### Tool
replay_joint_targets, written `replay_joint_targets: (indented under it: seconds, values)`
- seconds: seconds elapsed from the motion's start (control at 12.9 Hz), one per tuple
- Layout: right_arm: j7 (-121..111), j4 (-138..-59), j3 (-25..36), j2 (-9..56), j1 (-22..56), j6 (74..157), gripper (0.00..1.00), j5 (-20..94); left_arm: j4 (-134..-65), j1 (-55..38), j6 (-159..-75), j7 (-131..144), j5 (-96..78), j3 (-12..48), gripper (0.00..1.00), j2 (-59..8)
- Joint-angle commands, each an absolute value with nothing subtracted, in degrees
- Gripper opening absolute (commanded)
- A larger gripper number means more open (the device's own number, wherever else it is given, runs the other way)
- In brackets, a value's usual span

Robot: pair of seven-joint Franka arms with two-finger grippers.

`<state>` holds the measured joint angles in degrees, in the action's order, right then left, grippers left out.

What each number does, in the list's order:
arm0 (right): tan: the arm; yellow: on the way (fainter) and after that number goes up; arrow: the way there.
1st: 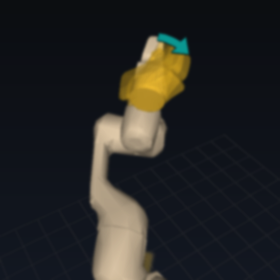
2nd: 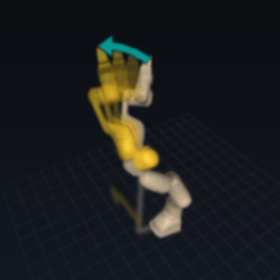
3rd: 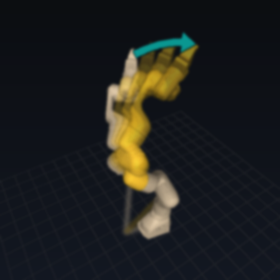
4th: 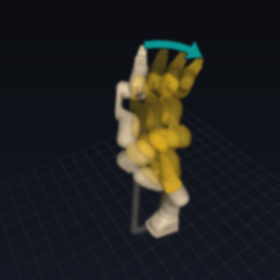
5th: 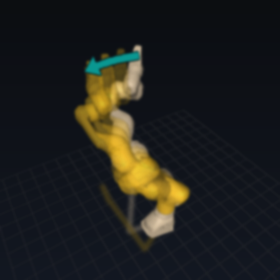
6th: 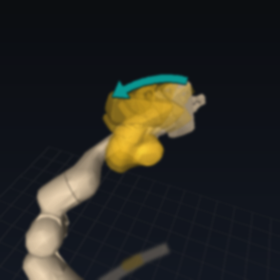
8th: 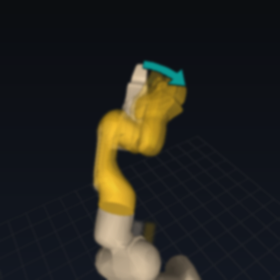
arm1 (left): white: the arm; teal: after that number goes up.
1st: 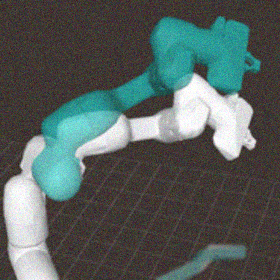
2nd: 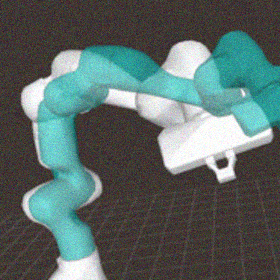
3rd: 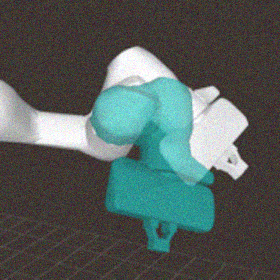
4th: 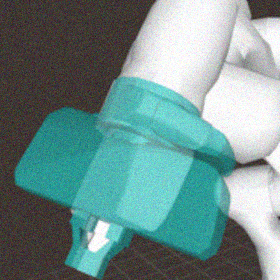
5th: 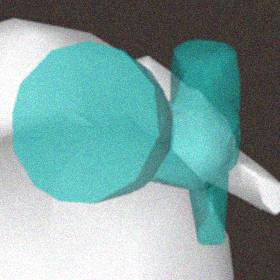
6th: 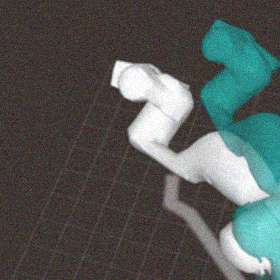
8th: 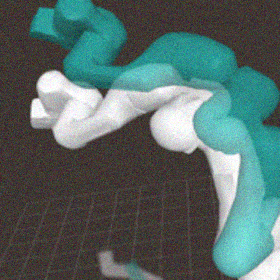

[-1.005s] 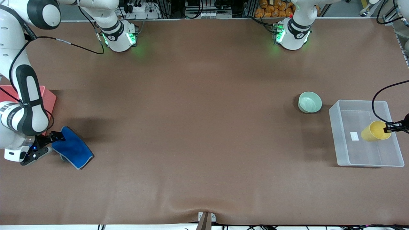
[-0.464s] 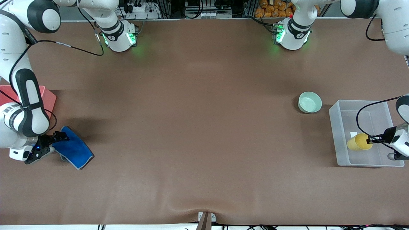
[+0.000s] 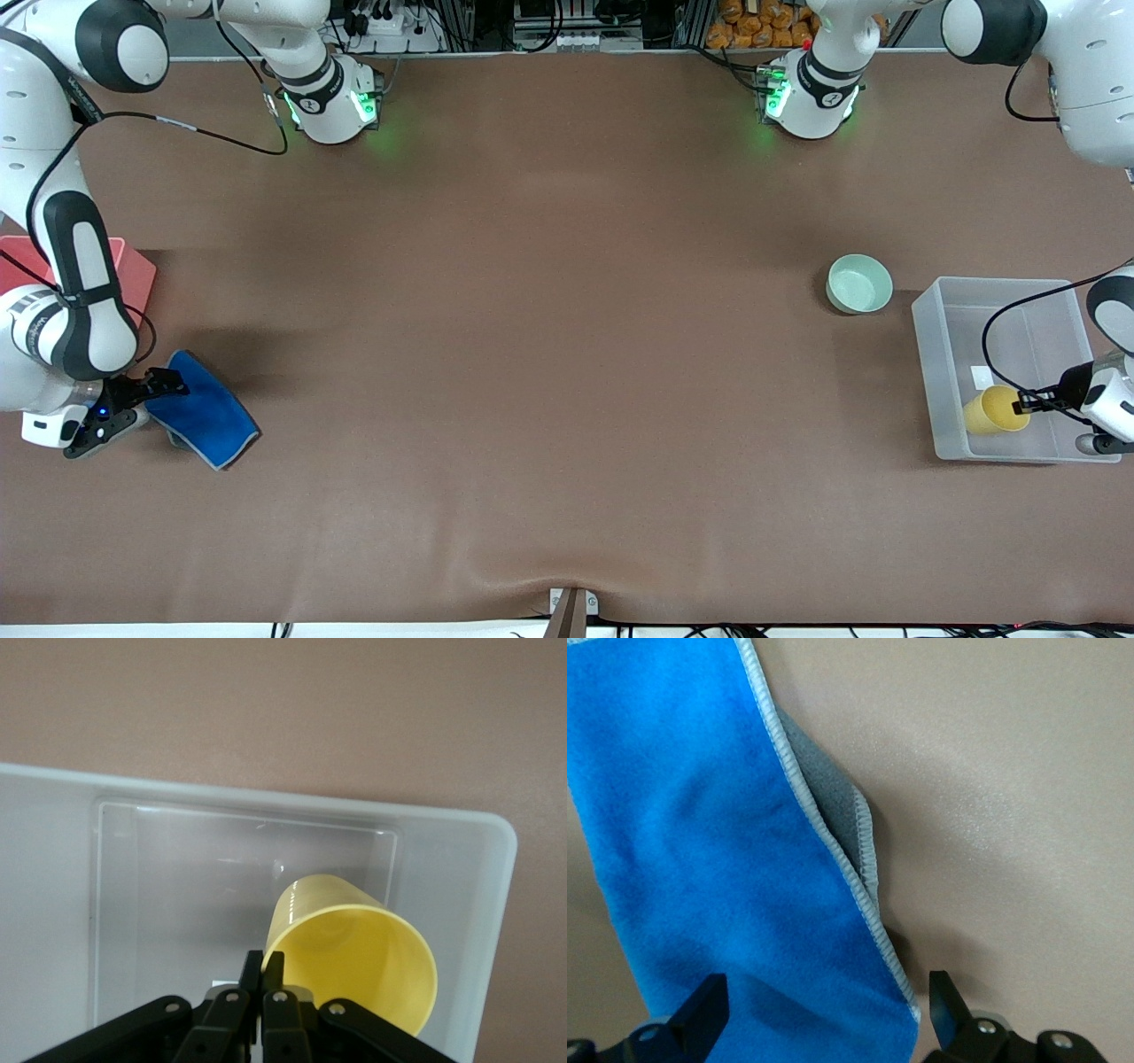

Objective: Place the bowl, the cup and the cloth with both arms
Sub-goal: 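Lower the yellow cup into the clear bin and open the left gripper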

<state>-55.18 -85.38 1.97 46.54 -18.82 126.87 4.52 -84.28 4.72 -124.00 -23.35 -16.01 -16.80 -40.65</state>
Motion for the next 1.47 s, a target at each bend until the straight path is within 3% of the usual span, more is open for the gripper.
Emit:
replay_joint_targets:
  seconds: [0.0,0.08,0.31,0.39,0.46,0.54,0.62,0.93,1.16,1.39]
  values:
    - [-56.8,-84.6,1.1,47.4,-19.9,127.0,1.00,5.5,-82.9,4.7,-124.9,-25.5,-17.5,-17.2,0.00,-42.8]
    - [-56.8,-84.6,1.1,47.5,-20.0,127.0,1.00,5.6,-82.9,4.6,-125.4,-25.7,-17.5,-17.2,0.01,-43.6]
    - [-56.6,-84.6,1.1,47.8,-20.4,127.8,1.00,5.8,-82.9,4.4,-126.1,-25.8,-17.5,-17.1,0.40,-44.2]
    - [-56.6,-84.6,1.1,47.8,-20.4,127.8,0.85,6.1,-82.9,4.4,-126.1,-25.8,-17.4,-17.2,0.49,-44.1]
    - [-56.7,-84.6,1.1,47.8,-20.4,127.8,0.46,6.5,-82.7,4.4,-126.1,-26.2,-17.2,-17.4,0.56,-43.9]
    - [-56.7,-84.6,1.1,47.8,-20.4,127.8,0.16,6.5,-82.1,4.4,-125.5,-26.6,-16.8,-17.5,0.59,-43.3]
    - [-56.7,-84.6,1.1,47.8,-20.4,127.8,0.00,6.6,-82.1,4.4,-124.3,-26.6,-16.5,-17.7,0.59,-42.4]
    - [-56.7,-84.6,1.1,47.7,-20.3,127.8,0.00,8.5,-80.9,4.0,-115.8,-26.4,-13.2,-18.5,0.59,-37.1]
    - [-56.7,-84.6,1.0,46.9,-19.9,127.5,0.00,8.5,-81.9,1.9,-109.6,-19.6,-11.0,-18.7,0.59,-29.4]
    - [-56.7,-84.6,0.8,43.4,-19.2,123.7,0.00,8.4,-87.7,-2.5,-103.5,-10.3,-7.5,-18.2,0.59,-22.4]
